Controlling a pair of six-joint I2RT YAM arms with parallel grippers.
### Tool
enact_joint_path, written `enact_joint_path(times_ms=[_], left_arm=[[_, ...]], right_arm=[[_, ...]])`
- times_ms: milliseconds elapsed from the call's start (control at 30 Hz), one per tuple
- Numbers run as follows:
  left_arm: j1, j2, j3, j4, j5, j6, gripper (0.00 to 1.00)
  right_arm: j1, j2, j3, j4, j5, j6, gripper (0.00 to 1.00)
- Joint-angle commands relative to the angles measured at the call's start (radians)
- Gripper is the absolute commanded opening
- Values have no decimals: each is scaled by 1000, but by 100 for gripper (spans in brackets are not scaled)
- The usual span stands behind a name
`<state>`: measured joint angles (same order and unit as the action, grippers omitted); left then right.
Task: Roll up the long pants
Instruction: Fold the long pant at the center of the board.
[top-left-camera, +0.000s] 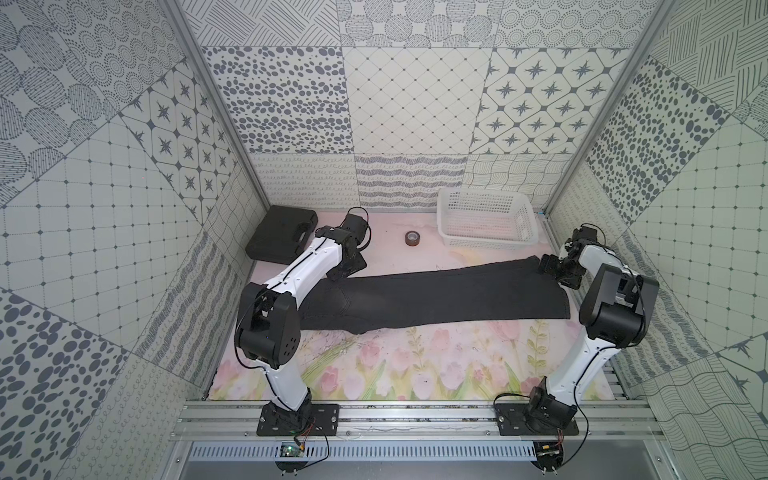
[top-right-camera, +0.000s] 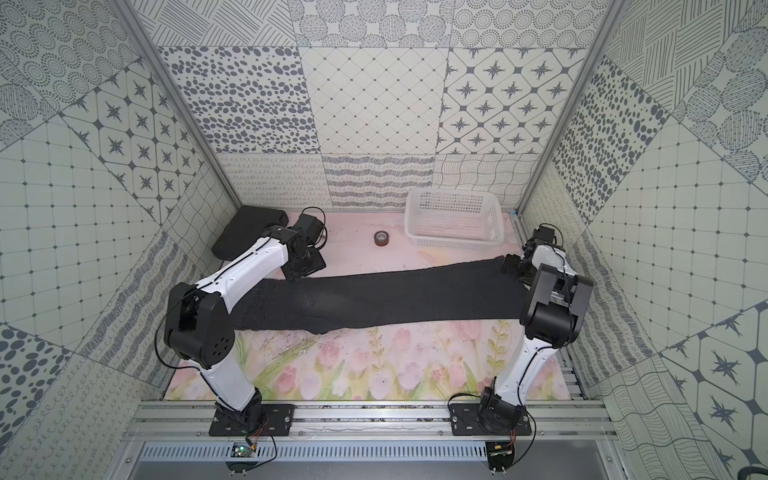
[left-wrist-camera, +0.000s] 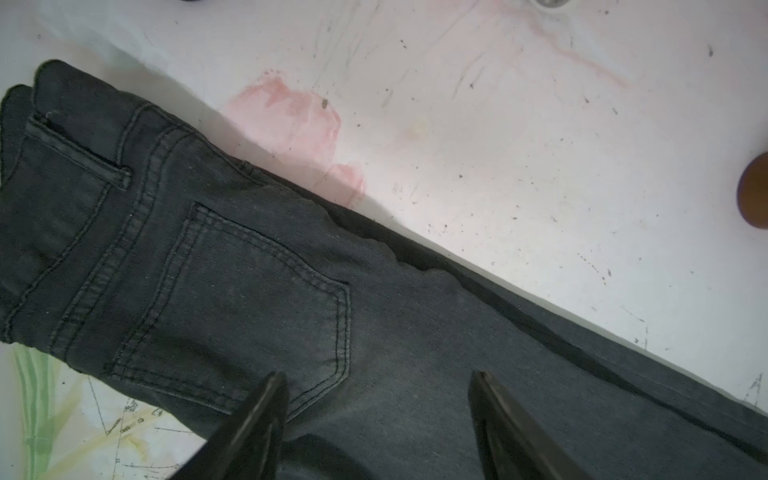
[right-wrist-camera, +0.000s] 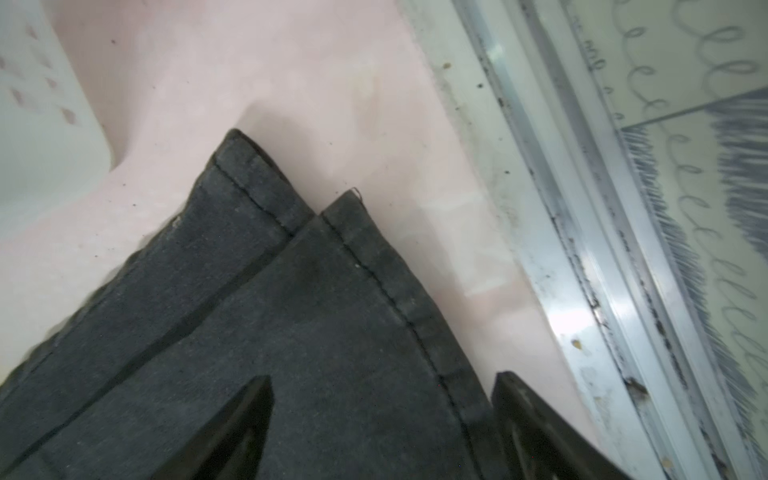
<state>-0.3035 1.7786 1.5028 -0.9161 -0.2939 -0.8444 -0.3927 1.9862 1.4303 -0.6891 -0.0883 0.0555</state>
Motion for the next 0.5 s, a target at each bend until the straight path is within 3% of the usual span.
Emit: enact_joint_path(times_ms=[0, 67, 133, 267, 300, 333, 367, 400, 467], left_arm=[[37, -29, -22, -56, -5, 27, 71], [51, -37, -30, -51, -4, 28, 71], [61, -42, -27, -56, -7, 38, 70], [85, -66, -27, -64, -20, 57, 71], [95, -72, -30, -65, -19, 59, 71], [102, -77, -32, -65, -18, 62, 70], [109, -81, -32, -66, -17, 67, 70], [114, -85, -28, -70, -19, 74, 70], [118, -92, -20, -77, -29, 90, 70]], right_arm=[[67, 52, 9, -62, -53, -95, 91], [110, 84, 12, -90, -17, -120, 91], [125, 100, 2, -89, 3, -115, 78], [131, 109, -6, -106, 32, -100, 65], [130, 106, -9, -108, 36, -94, 58], [127, 105, -13, -108, 35, -92, 39], [122, 104, -15, -109, 33, -84, 10], [114, 99, -24, -109, 20, -74, 0], [93, 90, -37, -106, -37, -51, 0]])
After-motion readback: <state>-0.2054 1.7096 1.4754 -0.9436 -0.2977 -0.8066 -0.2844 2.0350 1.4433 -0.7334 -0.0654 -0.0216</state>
